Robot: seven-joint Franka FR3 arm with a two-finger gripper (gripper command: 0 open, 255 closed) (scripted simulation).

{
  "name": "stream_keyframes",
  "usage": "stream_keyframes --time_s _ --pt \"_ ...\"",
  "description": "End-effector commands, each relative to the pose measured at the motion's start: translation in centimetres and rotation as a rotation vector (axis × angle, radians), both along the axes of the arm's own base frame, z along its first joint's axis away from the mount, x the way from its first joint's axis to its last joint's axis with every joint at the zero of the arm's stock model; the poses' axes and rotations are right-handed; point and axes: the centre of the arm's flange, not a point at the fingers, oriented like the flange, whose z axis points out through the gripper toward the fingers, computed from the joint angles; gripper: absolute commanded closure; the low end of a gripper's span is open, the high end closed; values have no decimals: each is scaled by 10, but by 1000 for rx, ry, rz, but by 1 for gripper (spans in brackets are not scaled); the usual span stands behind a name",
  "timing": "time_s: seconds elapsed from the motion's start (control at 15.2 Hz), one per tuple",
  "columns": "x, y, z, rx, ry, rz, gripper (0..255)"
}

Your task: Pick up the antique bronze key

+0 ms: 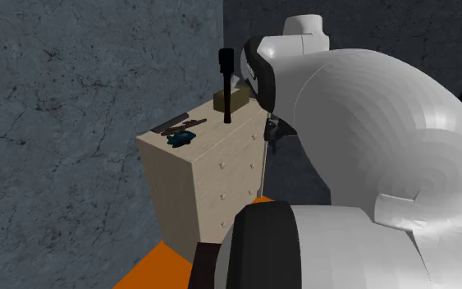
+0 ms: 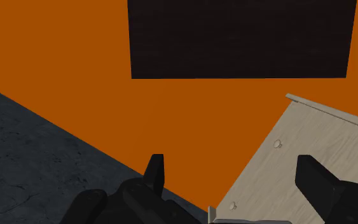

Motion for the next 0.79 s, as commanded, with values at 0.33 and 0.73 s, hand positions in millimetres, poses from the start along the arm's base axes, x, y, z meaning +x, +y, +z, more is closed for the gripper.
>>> stream_keyframes --time_s 0.33,0.73 --pt "19 61 -5 1 -21 -78 0" --pt "48 133 -11 2 -46 -171 0"
